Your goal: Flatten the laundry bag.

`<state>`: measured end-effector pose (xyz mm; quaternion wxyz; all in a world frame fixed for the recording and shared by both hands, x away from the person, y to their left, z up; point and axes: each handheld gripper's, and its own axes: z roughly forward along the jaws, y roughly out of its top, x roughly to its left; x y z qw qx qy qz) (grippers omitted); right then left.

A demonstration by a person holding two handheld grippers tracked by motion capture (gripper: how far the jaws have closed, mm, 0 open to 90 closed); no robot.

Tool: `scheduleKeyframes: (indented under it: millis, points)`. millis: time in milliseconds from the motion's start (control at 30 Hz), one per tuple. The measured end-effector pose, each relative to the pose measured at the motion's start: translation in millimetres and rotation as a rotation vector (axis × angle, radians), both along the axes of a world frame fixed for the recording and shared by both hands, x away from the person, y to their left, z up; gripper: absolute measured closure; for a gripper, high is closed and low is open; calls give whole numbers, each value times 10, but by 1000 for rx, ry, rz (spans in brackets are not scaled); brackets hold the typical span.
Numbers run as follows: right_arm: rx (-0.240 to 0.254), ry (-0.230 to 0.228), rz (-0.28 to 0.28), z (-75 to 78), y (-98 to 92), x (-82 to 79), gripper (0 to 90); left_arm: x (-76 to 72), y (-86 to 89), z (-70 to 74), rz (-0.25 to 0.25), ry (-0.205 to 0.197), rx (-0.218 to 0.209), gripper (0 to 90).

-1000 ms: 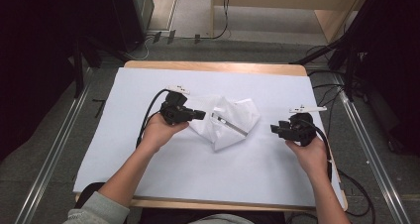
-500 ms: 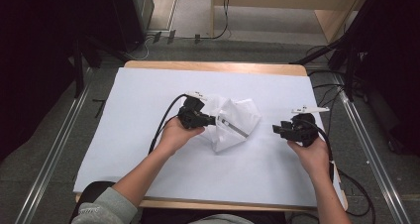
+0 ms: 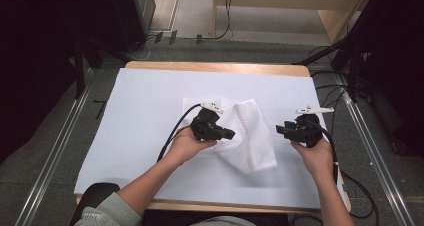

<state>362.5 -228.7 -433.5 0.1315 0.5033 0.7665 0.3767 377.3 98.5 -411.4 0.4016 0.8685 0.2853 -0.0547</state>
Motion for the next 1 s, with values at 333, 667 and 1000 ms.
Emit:
scheduleKeyframes:
  millis: [333,667,1000]
  points:
    - [28,-8,29,43,115,94,565,98,309,50,74,-11,5,803]
    - [48,-5,91,29,353,367,440,144,676,76,166,-27,15,683]
    - [55,54,93,-84,426,622,440,295,974,-213,267,12,61,719]
